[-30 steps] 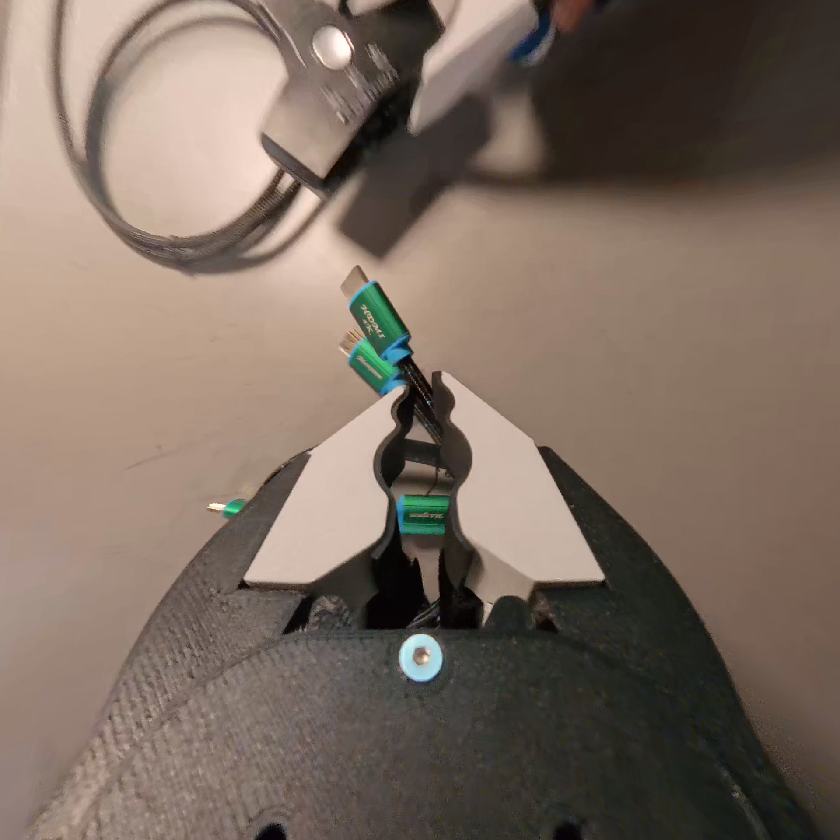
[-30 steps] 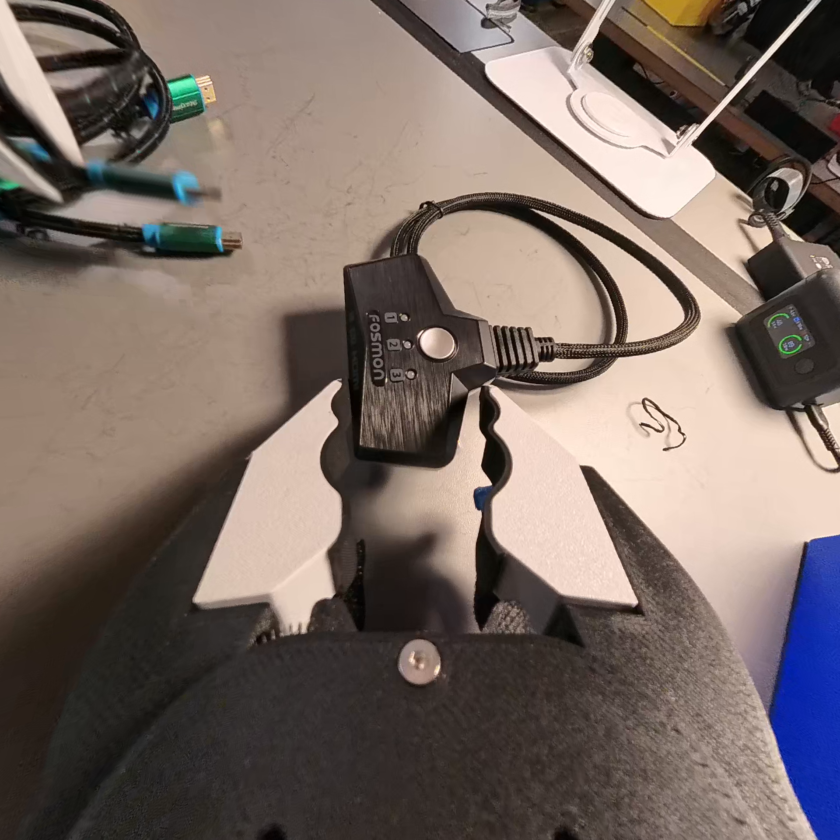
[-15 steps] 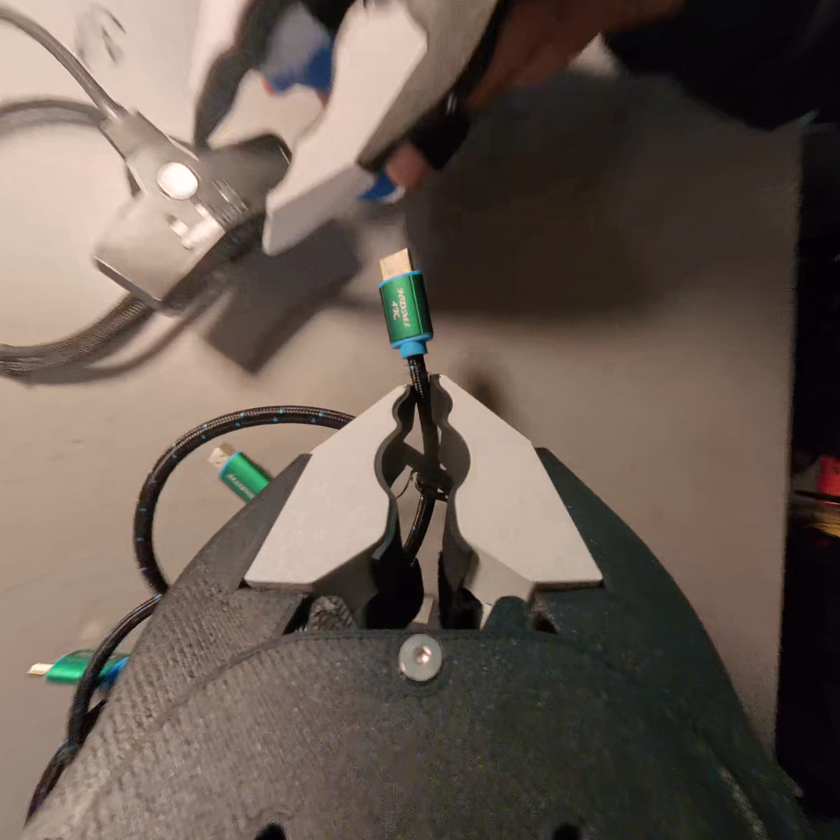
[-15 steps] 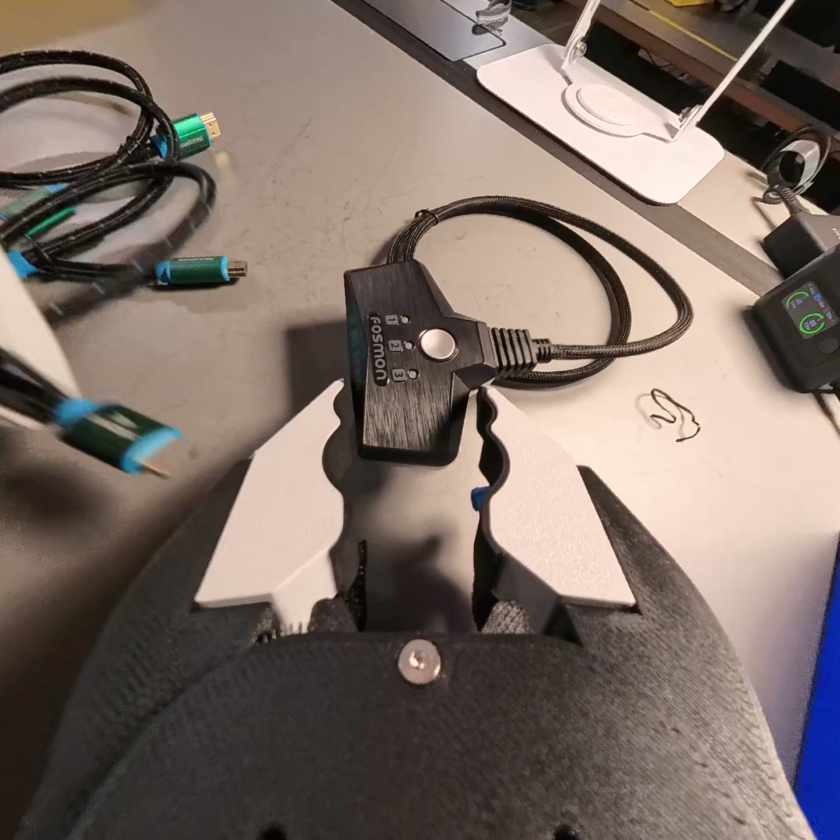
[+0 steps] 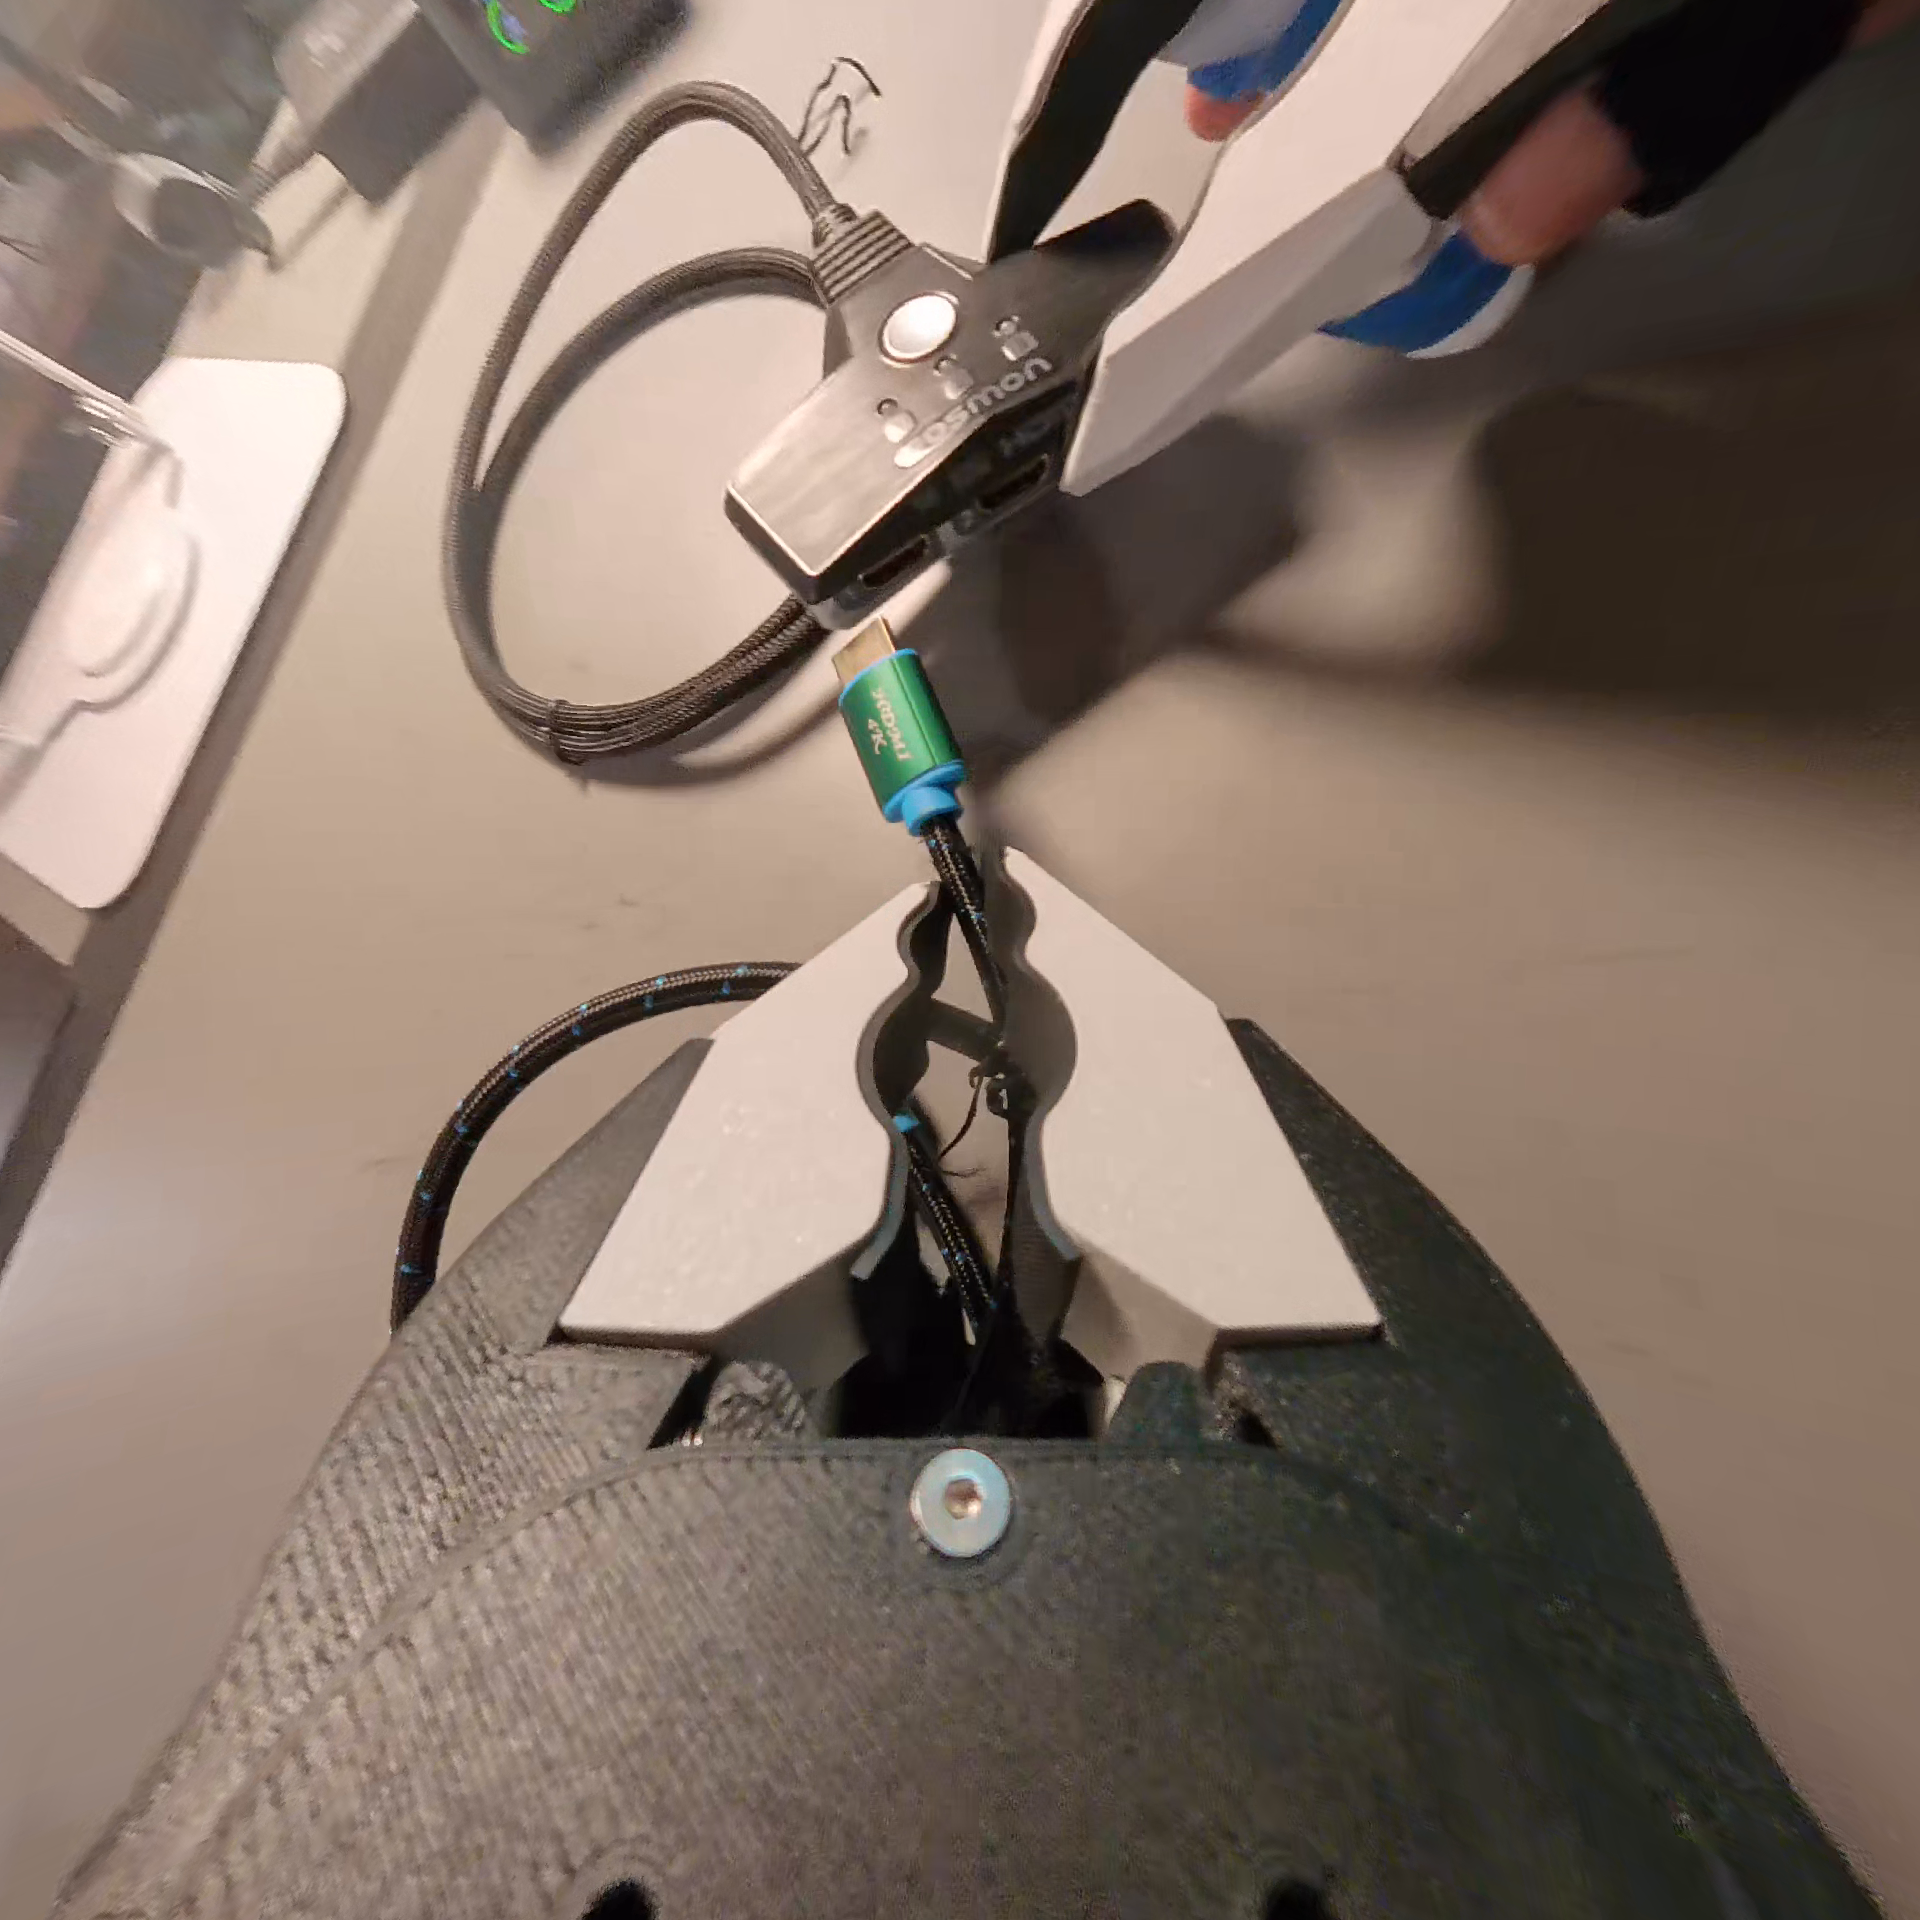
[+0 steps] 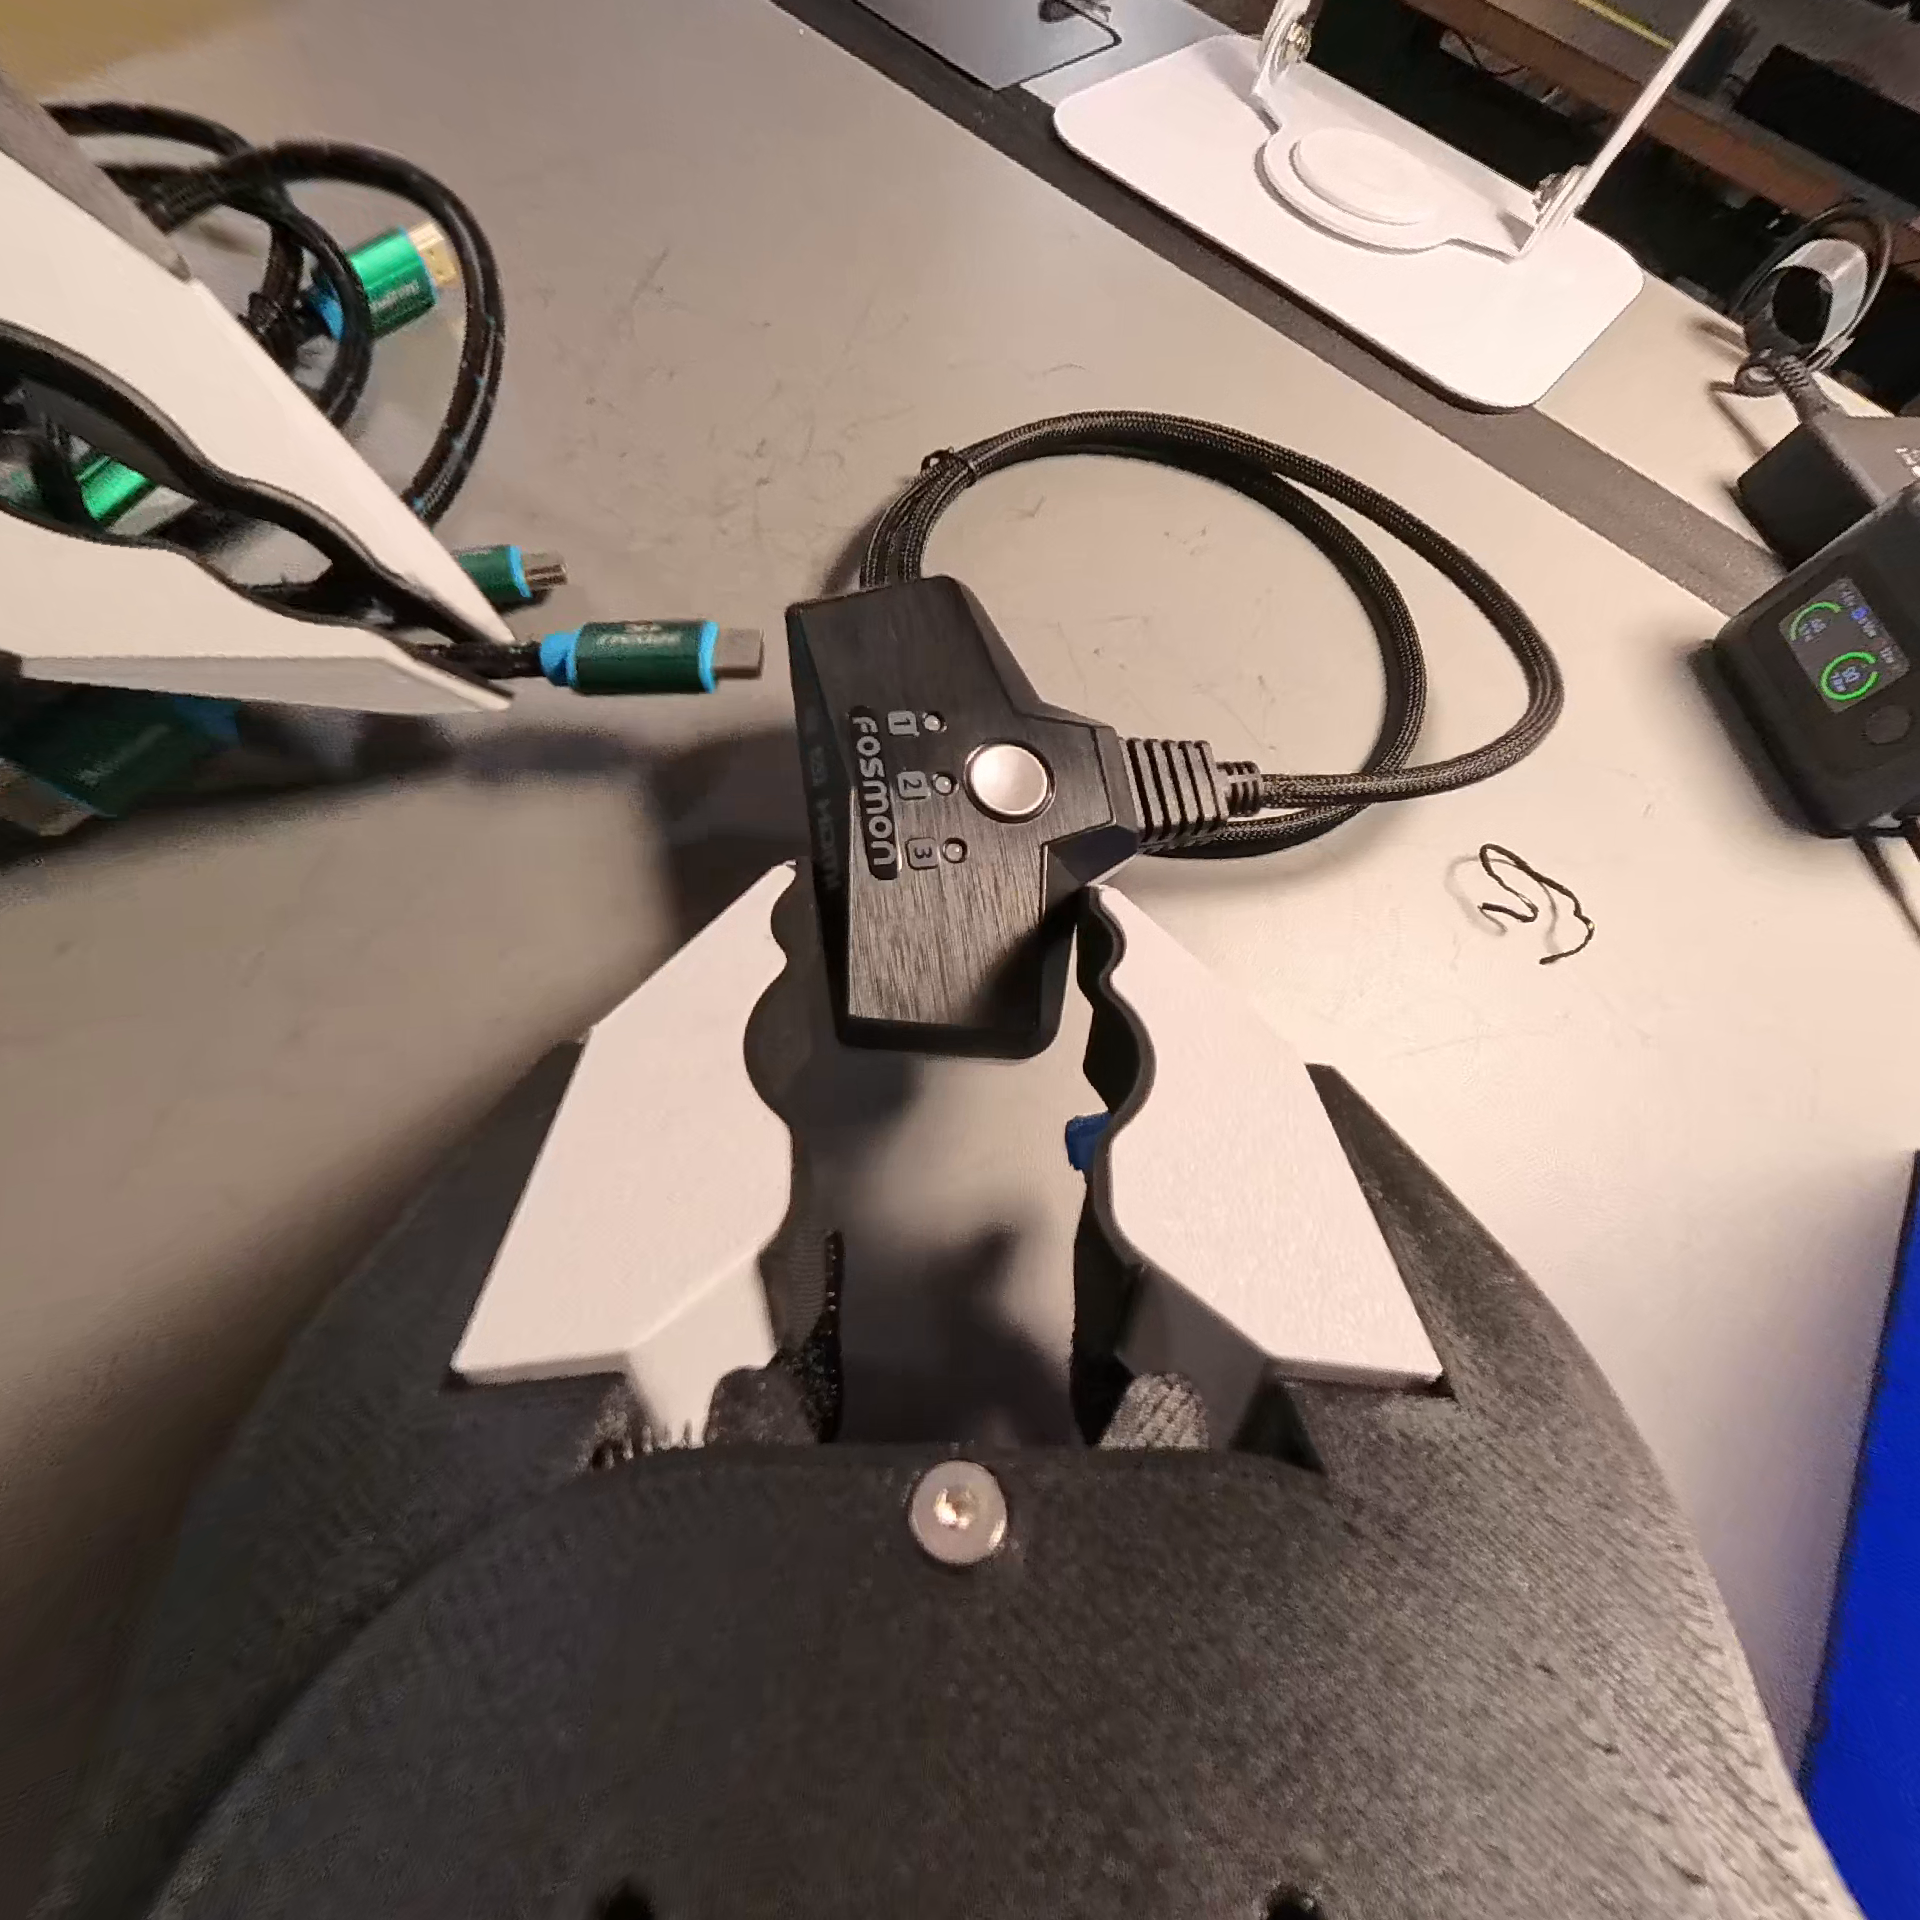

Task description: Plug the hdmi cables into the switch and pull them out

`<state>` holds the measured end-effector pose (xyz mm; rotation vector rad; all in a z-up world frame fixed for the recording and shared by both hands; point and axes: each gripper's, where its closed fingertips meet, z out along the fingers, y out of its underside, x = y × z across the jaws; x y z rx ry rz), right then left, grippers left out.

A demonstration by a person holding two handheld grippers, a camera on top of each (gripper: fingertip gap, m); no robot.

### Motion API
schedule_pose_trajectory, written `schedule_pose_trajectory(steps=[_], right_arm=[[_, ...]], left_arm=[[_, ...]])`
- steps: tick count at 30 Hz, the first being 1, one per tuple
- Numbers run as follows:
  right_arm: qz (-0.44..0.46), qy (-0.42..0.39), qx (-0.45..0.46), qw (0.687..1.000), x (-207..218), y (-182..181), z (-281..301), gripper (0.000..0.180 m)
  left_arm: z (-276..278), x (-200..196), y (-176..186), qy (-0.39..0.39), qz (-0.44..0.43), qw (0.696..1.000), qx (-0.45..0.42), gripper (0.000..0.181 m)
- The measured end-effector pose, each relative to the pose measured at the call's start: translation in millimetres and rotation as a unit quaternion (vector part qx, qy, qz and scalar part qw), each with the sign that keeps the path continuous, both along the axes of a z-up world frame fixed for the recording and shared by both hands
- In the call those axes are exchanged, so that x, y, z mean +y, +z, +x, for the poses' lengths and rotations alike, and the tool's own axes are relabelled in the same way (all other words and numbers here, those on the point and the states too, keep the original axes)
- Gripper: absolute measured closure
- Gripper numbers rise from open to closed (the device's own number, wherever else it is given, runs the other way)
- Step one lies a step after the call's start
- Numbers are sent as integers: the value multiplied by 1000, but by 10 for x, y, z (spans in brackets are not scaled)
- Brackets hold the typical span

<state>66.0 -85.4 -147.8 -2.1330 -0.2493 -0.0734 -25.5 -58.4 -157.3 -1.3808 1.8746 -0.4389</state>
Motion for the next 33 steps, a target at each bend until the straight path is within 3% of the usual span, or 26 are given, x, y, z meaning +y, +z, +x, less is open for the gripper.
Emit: schedule_pose_trajectory(steps=[11,33], right_arm=[[10,-20,-37,999,52,-2,-6,127],[23,-21,-49,998,74,36,-19,128]], left_arm=[[77,42,28,-5,163,986,-21,174],[83,10,-7,-5,216,976,32,174]])
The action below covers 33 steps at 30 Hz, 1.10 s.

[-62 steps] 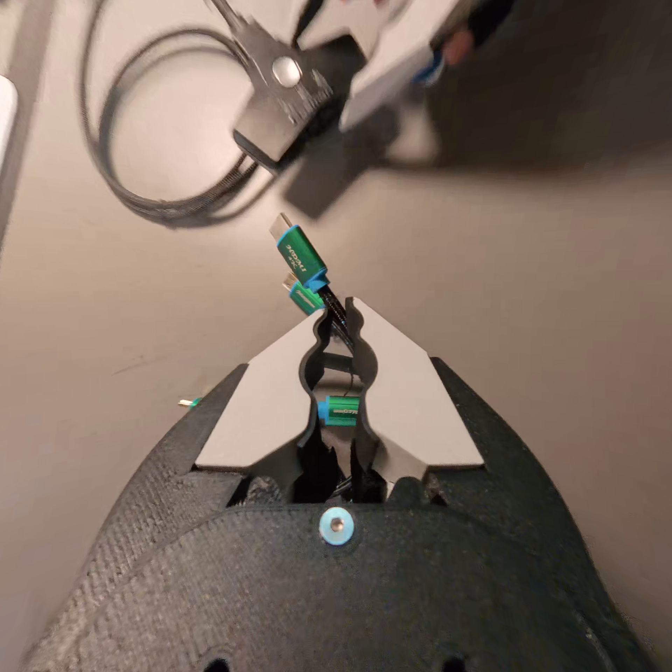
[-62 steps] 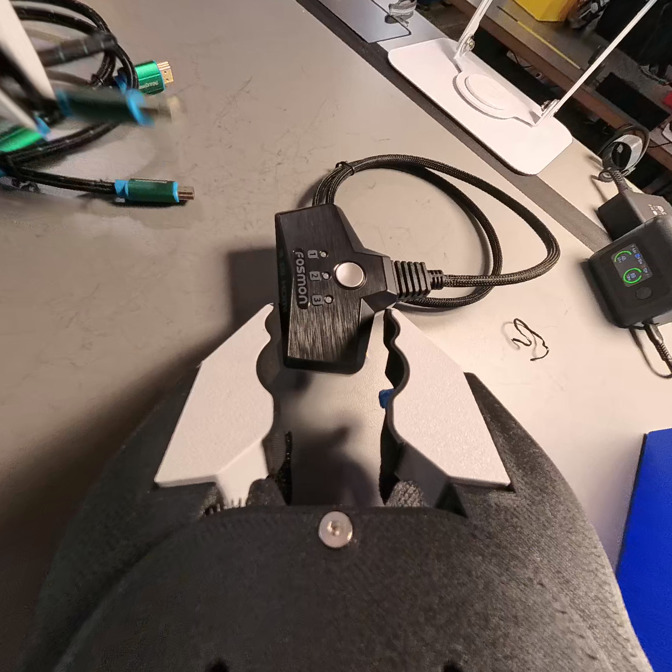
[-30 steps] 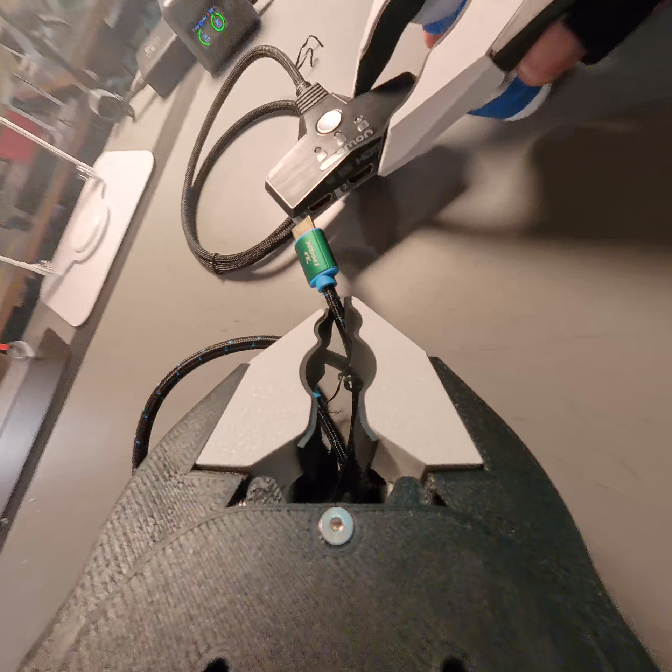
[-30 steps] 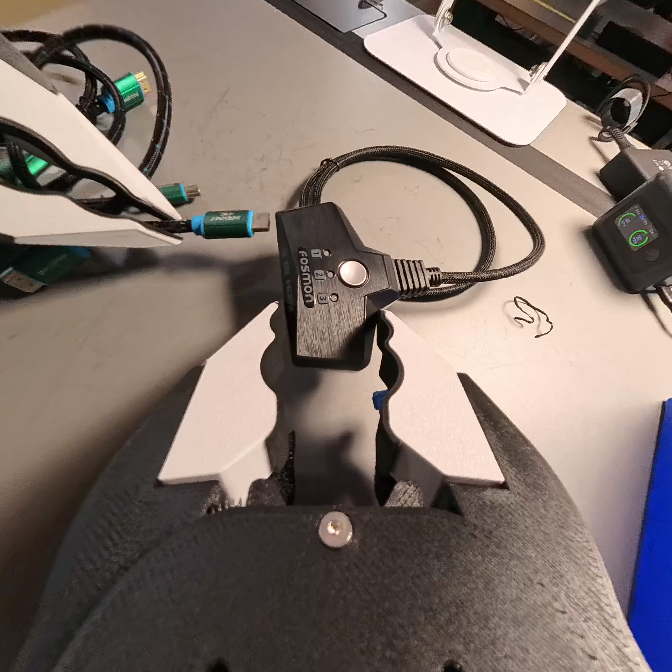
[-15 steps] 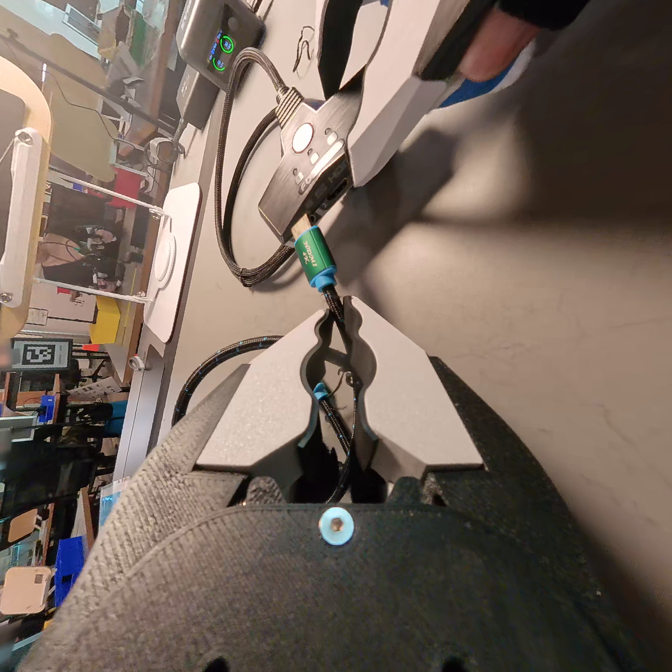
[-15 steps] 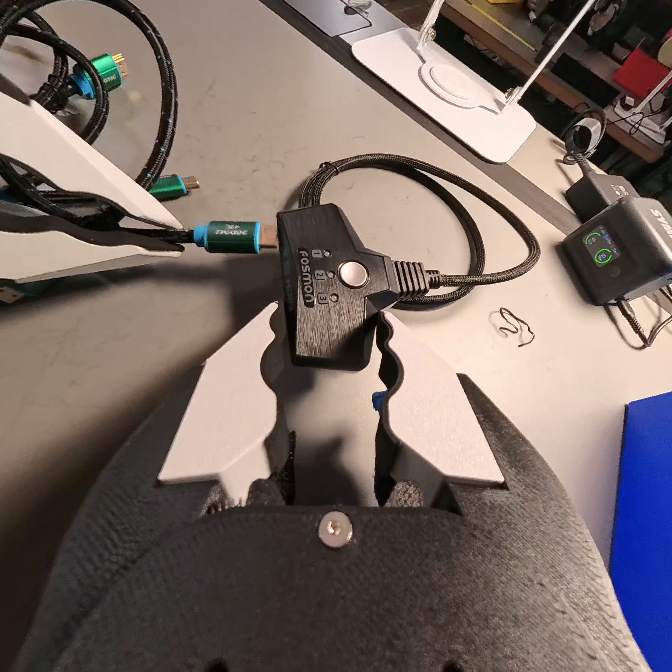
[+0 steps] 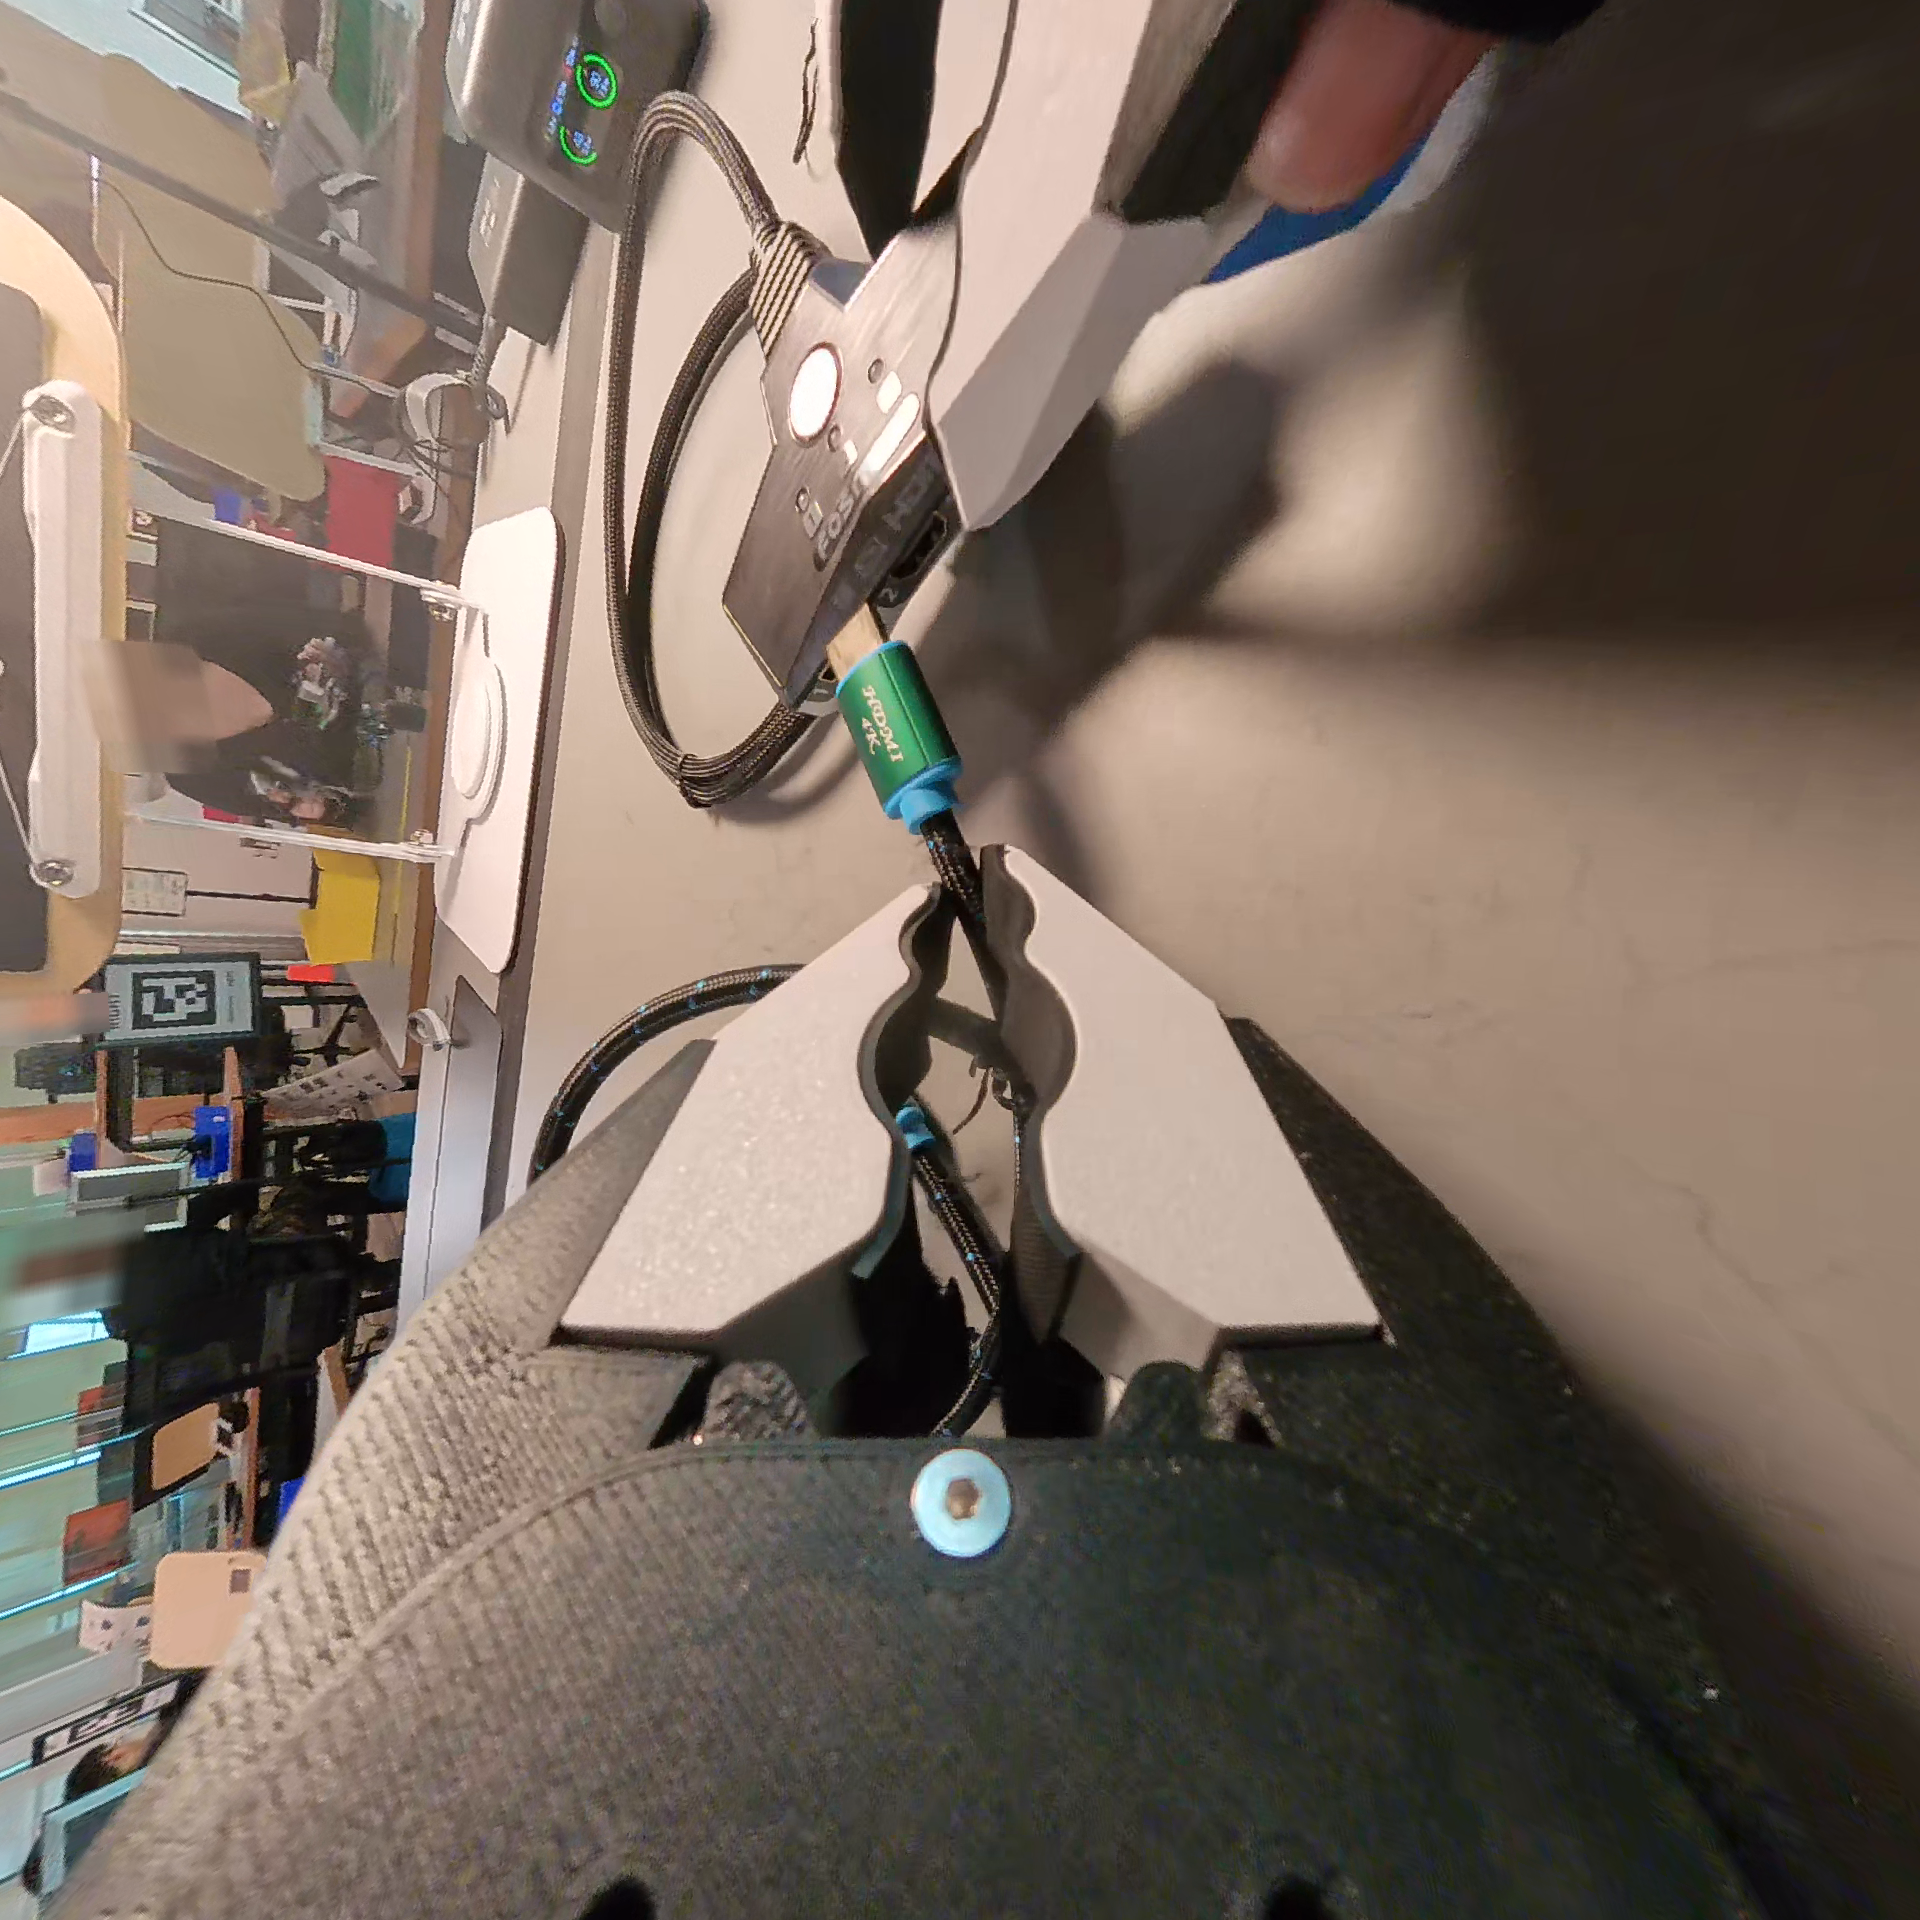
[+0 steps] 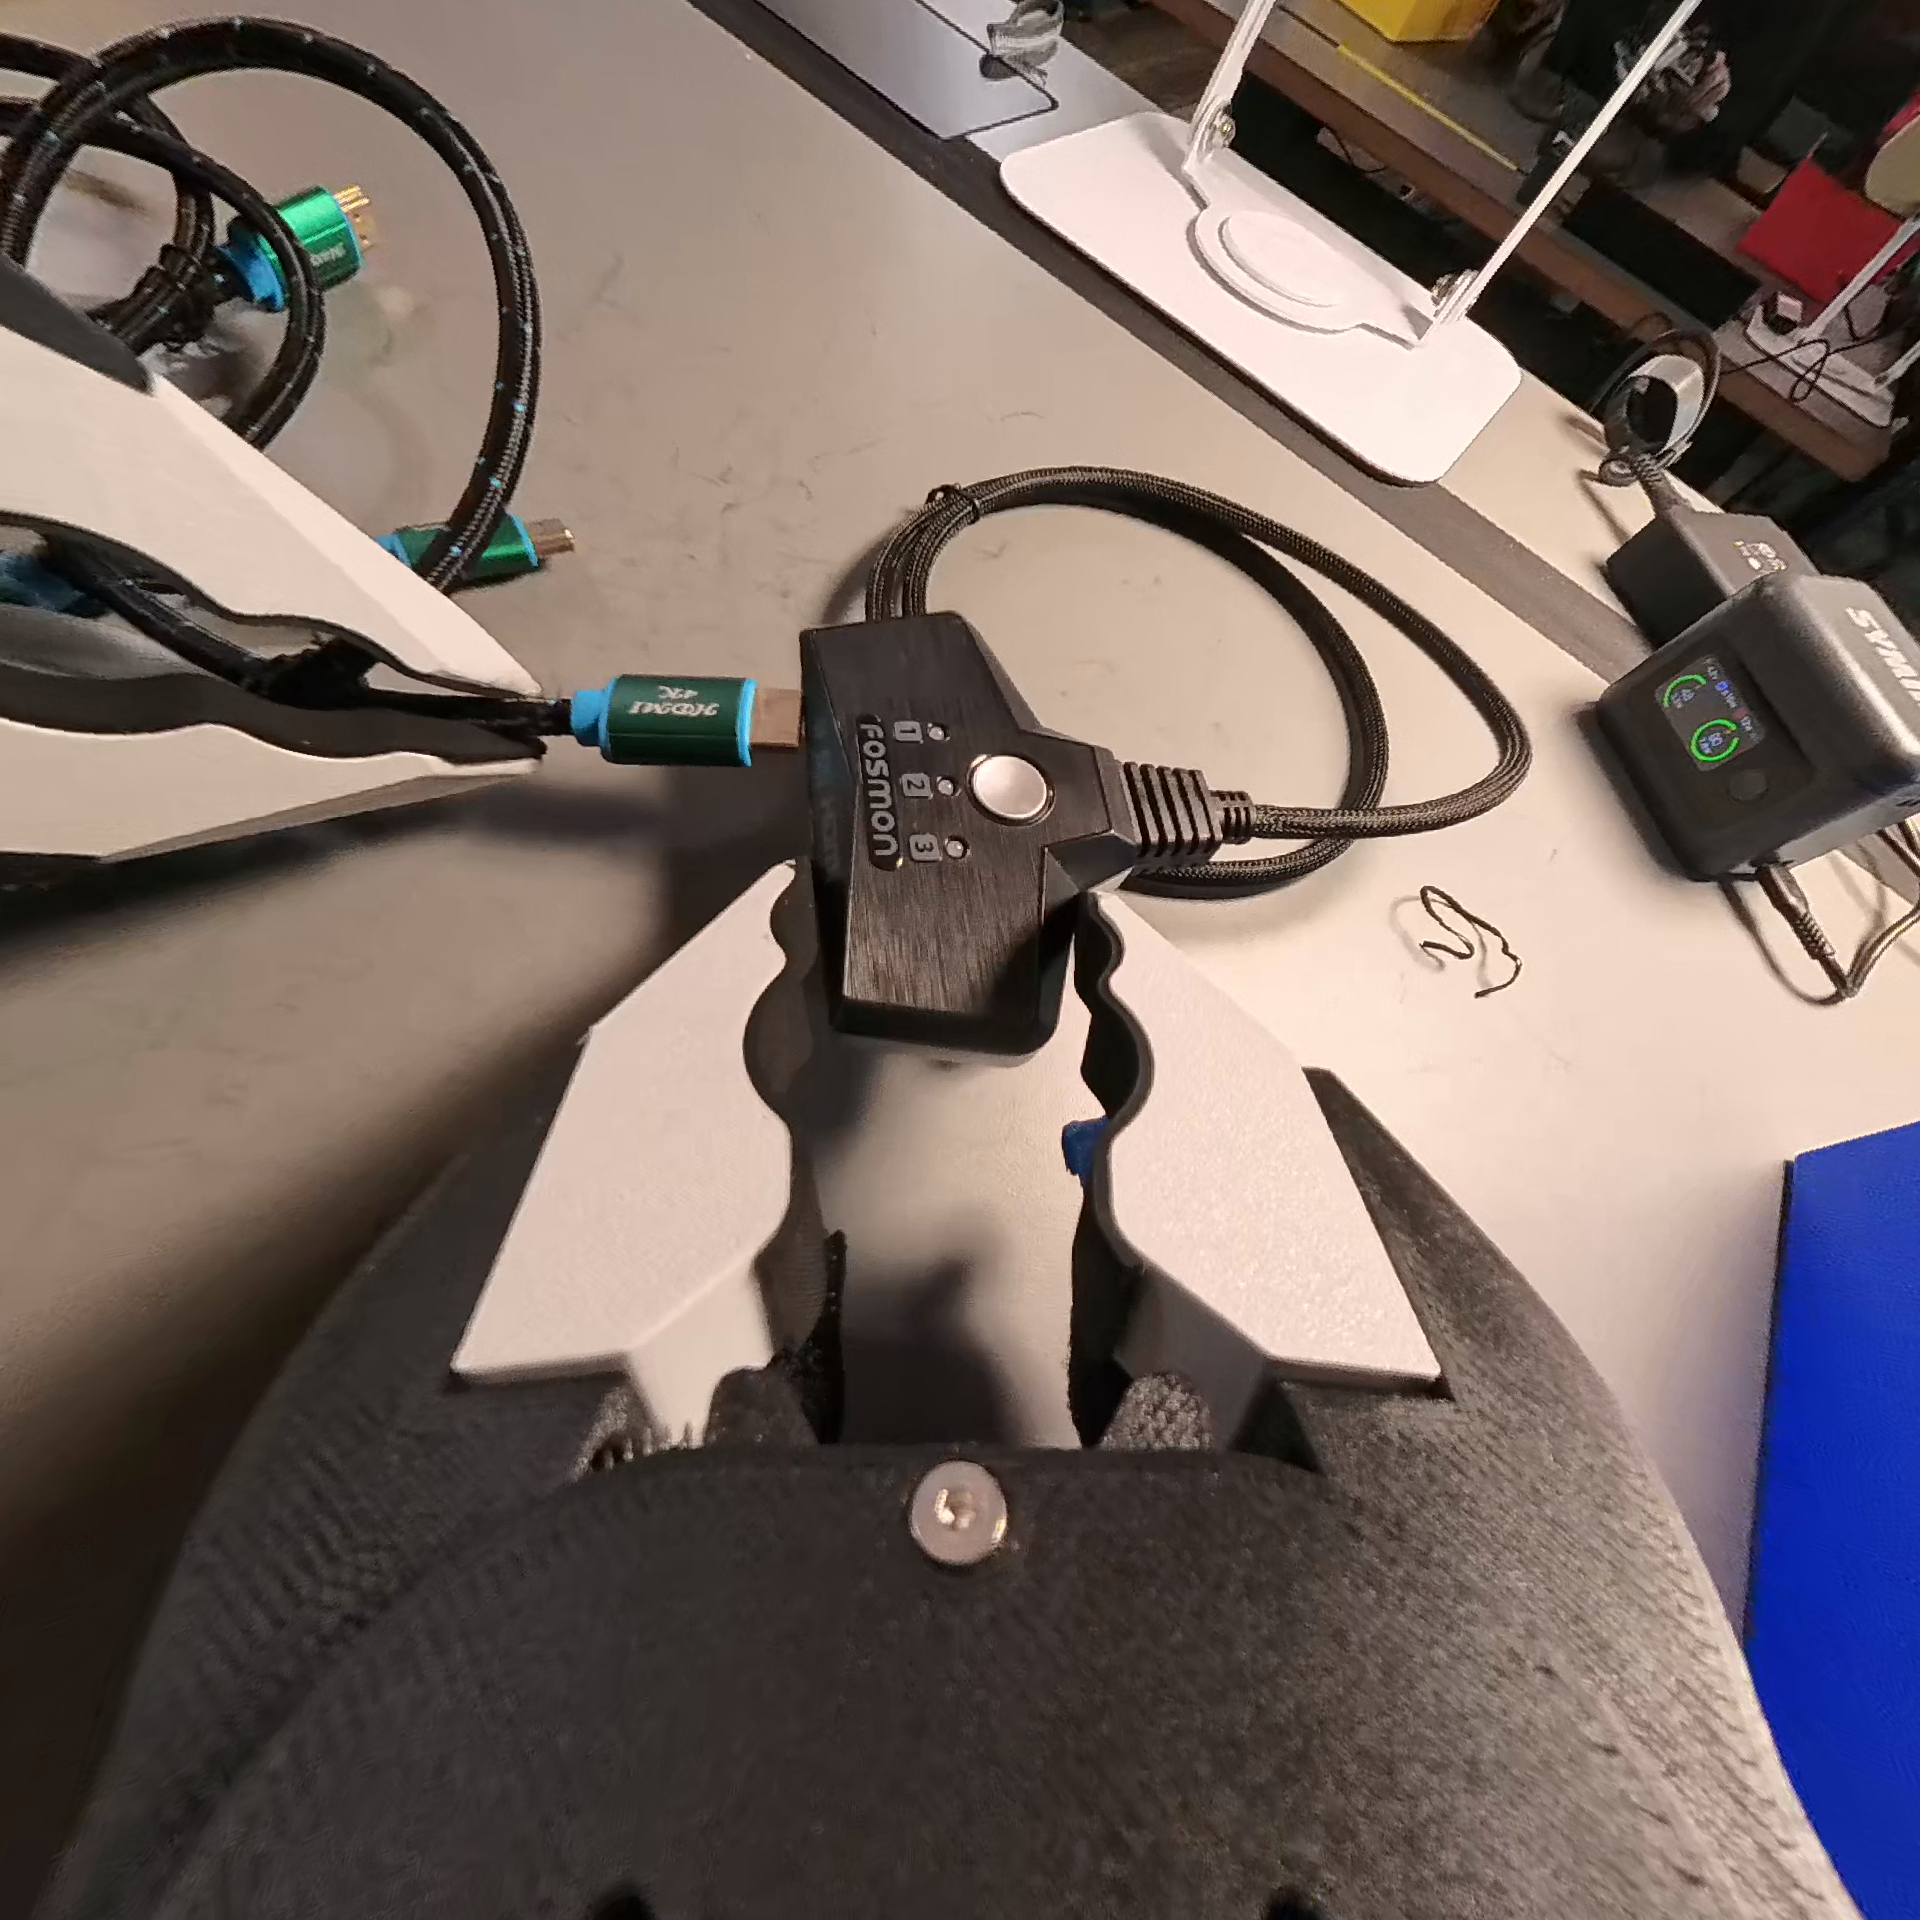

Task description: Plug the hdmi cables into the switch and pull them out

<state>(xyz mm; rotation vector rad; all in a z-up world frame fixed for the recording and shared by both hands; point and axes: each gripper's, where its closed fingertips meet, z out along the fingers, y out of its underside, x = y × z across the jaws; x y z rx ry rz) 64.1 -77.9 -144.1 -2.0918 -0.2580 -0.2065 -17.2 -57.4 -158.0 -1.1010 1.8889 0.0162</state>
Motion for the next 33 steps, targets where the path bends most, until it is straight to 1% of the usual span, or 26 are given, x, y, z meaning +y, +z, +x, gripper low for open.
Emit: schedule_pose_trajectory(steps=[7,11,17,21,25,29,33], right_arm=[[6,4,7,1000,5,24,-7,128],[11,5,17,1000,8,39,-15,128],[15,8,30,999,9,60,-31,129],[15,7,13,1000,14,58,-38,129],[14,6,-5,1000,19,44,-47,129],[19,3,-11,1000,28,61,-59,129],[16,3,-10,1000,36,36,-91,129]], left_arm=[[-29,90,2,4,15,1000,7,174],[-40,106,10,-17,39,999,16,174],[-47,80,20,-23,59,998,24,174],[-53,87,21,-13,55,998,23,174],[-58,96,11,14,32,999,18,174],[-63,124,23,40,7,999,4,175],[-64,178,54,62,0,998,-15,175]])
